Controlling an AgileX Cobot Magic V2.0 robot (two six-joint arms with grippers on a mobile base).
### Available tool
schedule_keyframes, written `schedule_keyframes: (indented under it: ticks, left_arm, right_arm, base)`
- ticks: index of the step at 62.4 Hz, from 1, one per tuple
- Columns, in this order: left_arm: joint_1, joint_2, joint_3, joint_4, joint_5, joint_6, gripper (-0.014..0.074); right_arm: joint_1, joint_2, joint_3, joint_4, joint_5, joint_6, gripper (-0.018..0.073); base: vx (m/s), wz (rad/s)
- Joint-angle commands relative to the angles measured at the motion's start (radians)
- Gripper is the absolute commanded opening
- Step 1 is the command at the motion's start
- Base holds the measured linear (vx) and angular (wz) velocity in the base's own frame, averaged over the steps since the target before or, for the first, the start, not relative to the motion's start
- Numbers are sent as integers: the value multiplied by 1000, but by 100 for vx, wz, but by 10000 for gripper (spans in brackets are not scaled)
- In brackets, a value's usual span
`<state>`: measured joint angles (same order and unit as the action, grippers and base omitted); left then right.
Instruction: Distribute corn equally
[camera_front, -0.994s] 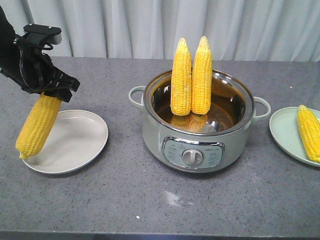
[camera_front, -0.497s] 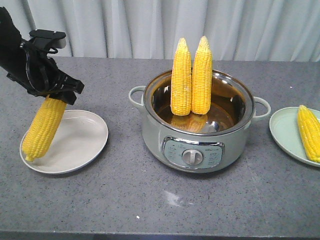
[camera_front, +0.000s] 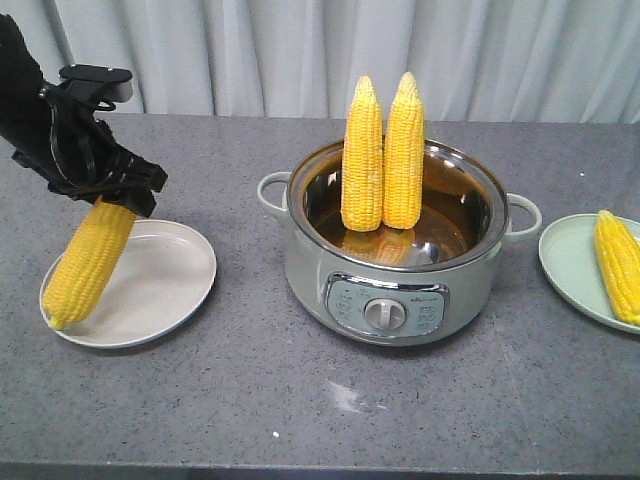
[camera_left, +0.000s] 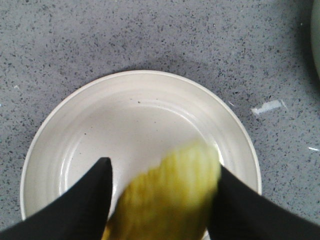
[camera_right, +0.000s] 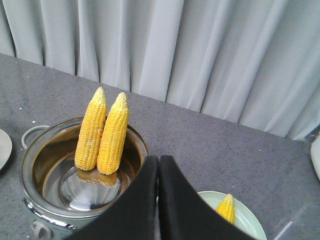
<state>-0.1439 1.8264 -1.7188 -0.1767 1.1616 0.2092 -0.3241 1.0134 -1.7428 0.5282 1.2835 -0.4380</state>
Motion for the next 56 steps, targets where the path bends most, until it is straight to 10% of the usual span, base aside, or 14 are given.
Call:
schedule_keyframes:
  ticks: [1,35,56]
  left_arm:
    - [1,-49,-26,-23,-17,-9,410]
    - [1,-102,-77,-25,11,-9,408]
    - [1,-222,-184,-132,-11,-6,408]
  right_arm:
    - [-4,5,-20,24,-52,-2,-7]
    - [-4,21,-20,25,-78,-50,26]
    - [-4,164,-20,125,-238,-77,532]
  base:
    - [0,0]
    - [0,0]
    - [0,0]
